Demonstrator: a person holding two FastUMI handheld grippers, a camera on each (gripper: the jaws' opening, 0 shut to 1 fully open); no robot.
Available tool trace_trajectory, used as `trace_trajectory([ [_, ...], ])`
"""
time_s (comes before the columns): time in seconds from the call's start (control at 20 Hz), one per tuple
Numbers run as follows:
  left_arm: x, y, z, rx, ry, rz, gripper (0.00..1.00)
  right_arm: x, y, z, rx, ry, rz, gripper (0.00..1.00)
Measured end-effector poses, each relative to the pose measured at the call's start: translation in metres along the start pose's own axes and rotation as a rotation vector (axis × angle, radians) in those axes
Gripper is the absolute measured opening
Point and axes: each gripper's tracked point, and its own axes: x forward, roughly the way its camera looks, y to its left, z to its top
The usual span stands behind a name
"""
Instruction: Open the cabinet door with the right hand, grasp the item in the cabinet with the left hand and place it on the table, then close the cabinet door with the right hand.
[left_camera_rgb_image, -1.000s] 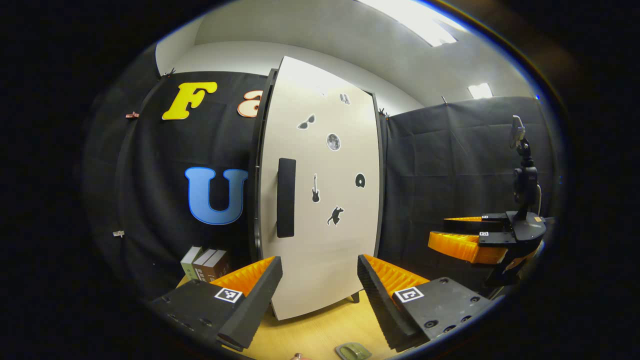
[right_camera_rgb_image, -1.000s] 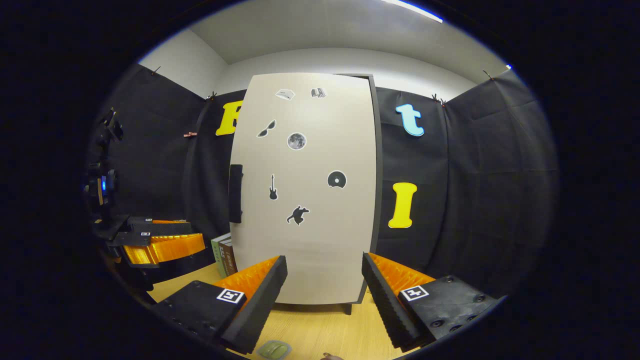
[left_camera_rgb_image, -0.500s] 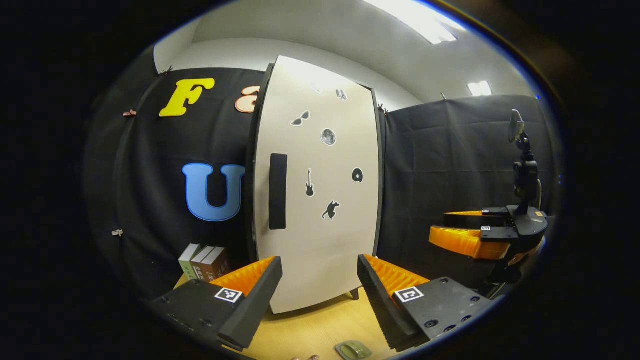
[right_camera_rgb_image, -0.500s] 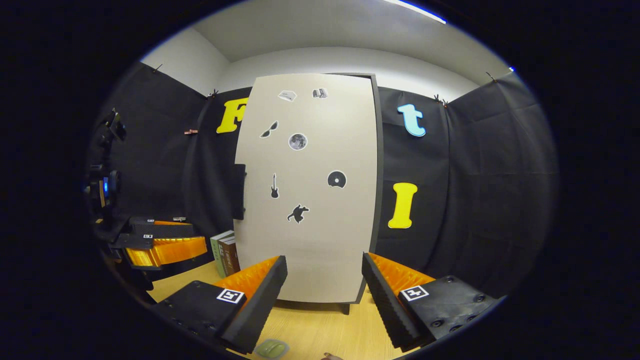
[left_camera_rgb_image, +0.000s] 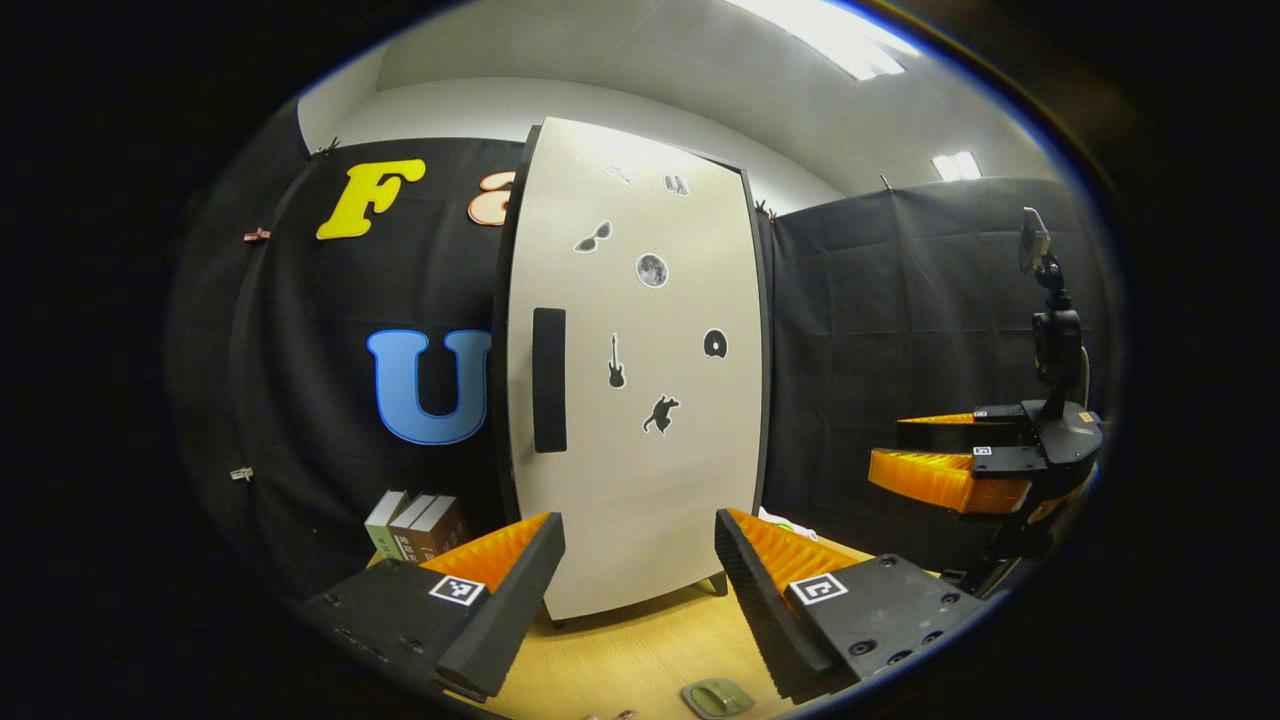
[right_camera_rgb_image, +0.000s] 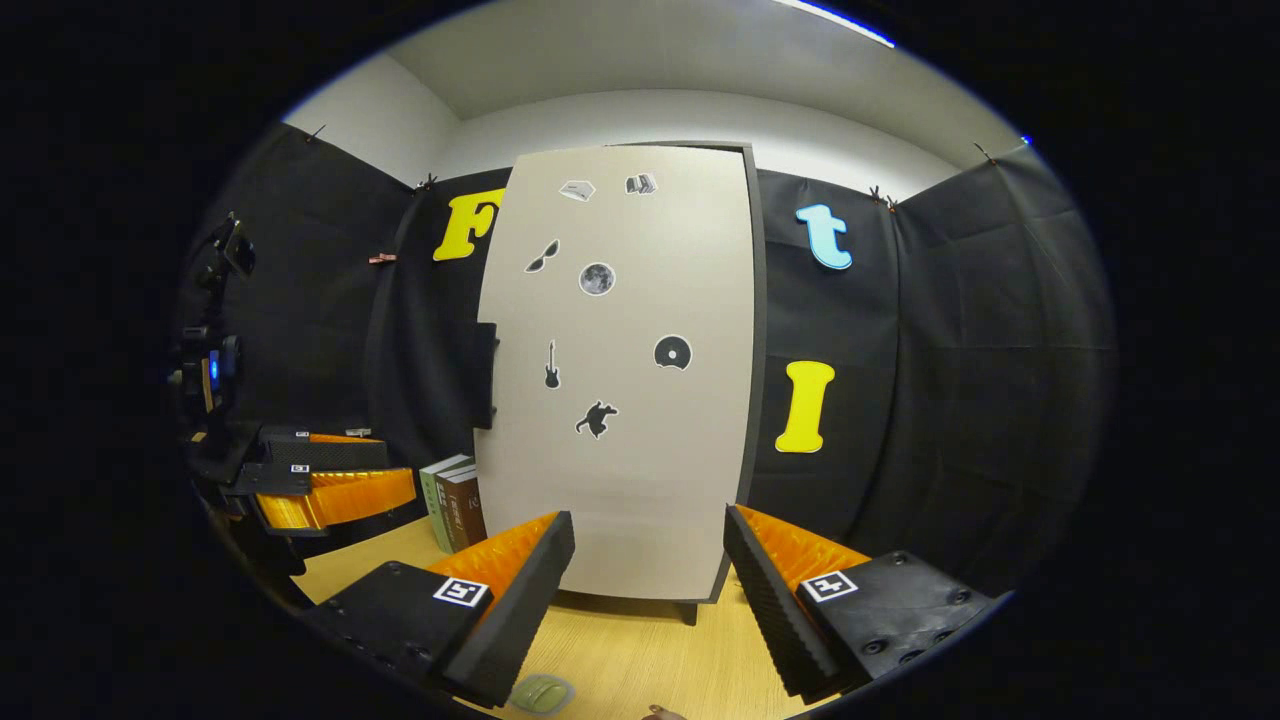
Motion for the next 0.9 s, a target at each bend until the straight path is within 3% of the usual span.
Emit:
trace_trajectory([
  [0.9, -0.0015, -0.0002, -0.0022, -0.007, -0.001, -0.001, 0.94, -0.0034, -0.0036, 0.0001, -0.008, 0.000, -0.018, 0.97],
])
